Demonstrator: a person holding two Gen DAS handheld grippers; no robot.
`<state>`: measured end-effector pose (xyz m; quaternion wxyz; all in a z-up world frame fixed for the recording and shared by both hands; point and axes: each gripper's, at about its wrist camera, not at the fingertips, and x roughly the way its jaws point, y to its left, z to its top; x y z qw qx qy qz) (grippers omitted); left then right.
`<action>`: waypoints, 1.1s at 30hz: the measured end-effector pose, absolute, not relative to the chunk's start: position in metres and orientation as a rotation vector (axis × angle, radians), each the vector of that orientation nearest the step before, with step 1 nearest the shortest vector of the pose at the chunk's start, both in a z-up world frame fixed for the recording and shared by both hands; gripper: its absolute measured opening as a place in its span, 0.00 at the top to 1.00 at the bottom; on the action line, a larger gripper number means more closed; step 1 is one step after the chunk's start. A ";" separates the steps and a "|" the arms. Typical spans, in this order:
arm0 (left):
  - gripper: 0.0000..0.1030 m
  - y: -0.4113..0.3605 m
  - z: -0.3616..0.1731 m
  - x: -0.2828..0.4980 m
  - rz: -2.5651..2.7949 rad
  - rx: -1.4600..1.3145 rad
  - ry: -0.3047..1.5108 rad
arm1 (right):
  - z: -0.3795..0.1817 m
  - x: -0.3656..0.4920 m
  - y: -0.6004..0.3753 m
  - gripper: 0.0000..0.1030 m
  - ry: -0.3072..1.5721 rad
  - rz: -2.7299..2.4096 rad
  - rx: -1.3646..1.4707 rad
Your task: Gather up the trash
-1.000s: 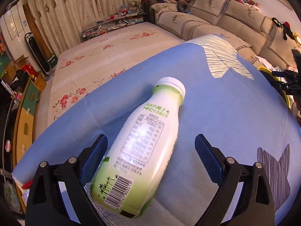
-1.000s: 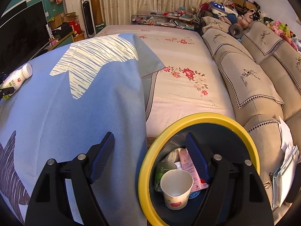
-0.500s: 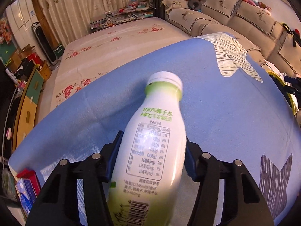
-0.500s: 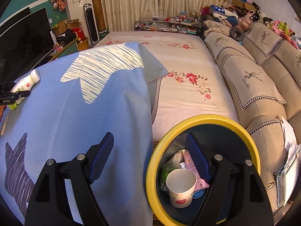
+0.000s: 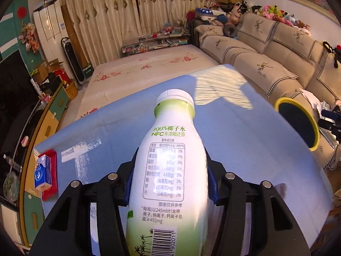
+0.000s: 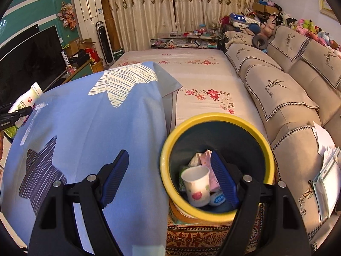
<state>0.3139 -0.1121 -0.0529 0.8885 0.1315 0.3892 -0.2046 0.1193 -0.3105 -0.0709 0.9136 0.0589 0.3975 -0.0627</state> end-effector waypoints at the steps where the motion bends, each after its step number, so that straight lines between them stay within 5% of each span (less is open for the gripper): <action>1: 0.49 -0.120 -0.049 0.303 -0.437 0.276 0.801 | -0.069 0.110 -0.314 0.28 0.812 -0.135 0.121; 23: 0.49 -0.457 -0.079 0.237 -0.861 0.471 0.860 | -0.096 0.007 -0.428 0.27 0.798 -0.345 0.237; 33: 0.49 -0.533 -0.130 0.282 -0.834 0.501 0.972 | -0.098 -0.003 -0.455 0.27 0.794 -0.386 0.255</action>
